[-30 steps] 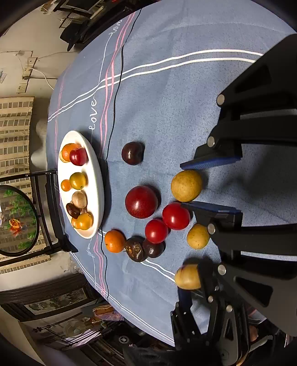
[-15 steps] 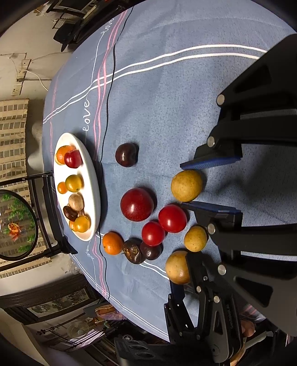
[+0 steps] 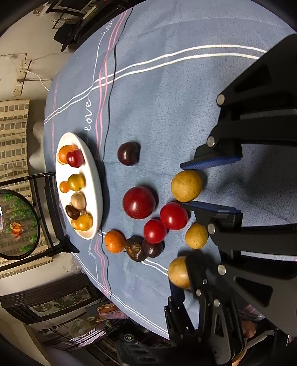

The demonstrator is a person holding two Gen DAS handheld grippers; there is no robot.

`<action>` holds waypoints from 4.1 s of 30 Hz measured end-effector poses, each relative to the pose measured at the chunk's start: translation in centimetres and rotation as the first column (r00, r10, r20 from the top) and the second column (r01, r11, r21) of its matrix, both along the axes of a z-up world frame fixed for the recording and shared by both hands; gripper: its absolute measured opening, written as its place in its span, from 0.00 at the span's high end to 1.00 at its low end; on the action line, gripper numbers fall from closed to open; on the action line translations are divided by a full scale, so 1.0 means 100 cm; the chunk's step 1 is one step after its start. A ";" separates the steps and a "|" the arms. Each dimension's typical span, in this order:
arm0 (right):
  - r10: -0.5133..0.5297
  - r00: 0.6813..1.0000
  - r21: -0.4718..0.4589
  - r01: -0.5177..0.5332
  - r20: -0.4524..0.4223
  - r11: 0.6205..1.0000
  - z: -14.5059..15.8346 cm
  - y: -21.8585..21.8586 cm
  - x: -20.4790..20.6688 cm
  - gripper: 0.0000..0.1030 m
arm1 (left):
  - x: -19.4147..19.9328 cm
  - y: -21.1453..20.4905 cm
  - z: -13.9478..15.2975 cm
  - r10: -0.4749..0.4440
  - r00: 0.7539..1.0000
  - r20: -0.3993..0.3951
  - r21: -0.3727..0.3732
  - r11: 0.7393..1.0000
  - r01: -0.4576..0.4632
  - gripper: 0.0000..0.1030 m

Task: Organize fruits
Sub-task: 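Carry both potatoes over the white plate and open both grippers to release them, then withdraw both open grippers from the plate toward the remaining fruits, then grasp the mandarin with the left gripper while the right gripper grasps a large dark red tomato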

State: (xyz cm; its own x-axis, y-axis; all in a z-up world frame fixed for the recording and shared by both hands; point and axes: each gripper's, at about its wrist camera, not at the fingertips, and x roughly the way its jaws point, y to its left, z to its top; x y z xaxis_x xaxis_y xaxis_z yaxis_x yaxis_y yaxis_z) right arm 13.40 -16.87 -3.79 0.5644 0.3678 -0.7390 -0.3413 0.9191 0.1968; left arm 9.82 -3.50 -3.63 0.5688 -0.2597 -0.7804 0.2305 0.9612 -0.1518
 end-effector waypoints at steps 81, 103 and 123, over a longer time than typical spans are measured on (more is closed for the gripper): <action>-0.313 0.936 0.340 0.244 0.164 0.908 0.027 -0.049 0.082 0.09 | 0.060 0.064 0.011 0.190 0.974 0.120 -0.075 0.980 -0.182 0.09; -0.309 0.951 0.360 0.284 0.013 0.889 0.009 -0.049 0.088 0.04 | 0.095 0.056 0.012 0.214 0.976 0.026 0.029 0.976 -0.215 0.09; -0.282 0.959 0.307 0.272 -0.013 0.912 0.003 -0.040 0.089 0.04 | 0.119 0.051 -0.020 0.201 0.978 0.046 0.033 0.979 -0.203 0.56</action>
State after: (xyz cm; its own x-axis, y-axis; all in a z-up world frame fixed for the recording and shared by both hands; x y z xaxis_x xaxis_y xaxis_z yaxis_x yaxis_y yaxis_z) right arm 22.29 -20.83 -3.46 0.6971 0.3961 -0.5976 -0.0917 0.8760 0.4735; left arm 21.76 1.59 -5.60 0.6389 -0.1068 -0.7618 0.0362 0.9934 -0.1088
